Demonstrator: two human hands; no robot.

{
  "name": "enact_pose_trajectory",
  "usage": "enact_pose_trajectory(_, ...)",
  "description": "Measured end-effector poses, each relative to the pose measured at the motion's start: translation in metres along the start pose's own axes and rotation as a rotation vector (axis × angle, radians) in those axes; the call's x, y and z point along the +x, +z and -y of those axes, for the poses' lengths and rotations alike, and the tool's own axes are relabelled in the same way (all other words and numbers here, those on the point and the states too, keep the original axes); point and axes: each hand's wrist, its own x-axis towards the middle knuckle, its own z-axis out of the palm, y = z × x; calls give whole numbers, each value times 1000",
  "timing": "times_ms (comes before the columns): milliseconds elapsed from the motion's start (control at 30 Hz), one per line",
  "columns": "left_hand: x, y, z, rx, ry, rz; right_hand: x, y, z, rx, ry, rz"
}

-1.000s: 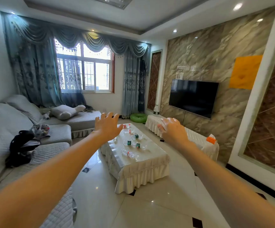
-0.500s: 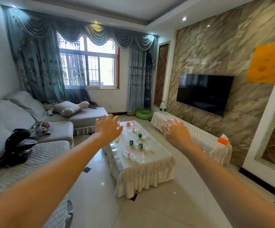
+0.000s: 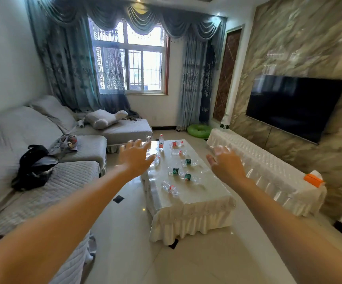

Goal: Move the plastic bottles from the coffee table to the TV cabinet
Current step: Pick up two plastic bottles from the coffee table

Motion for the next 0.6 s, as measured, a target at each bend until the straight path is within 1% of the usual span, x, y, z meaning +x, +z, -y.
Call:
enact_pose_trajectory(200,64,46,26,23,-37,30,68,61,6,-6,-3,89)
enact_pose_trajectory(367,127,84,54,22,-10,41,135,106,10,-4,18,77)
enact_pose_trajectory(600,196,132,82,-3,41,82,205,170,11,24,58,112)
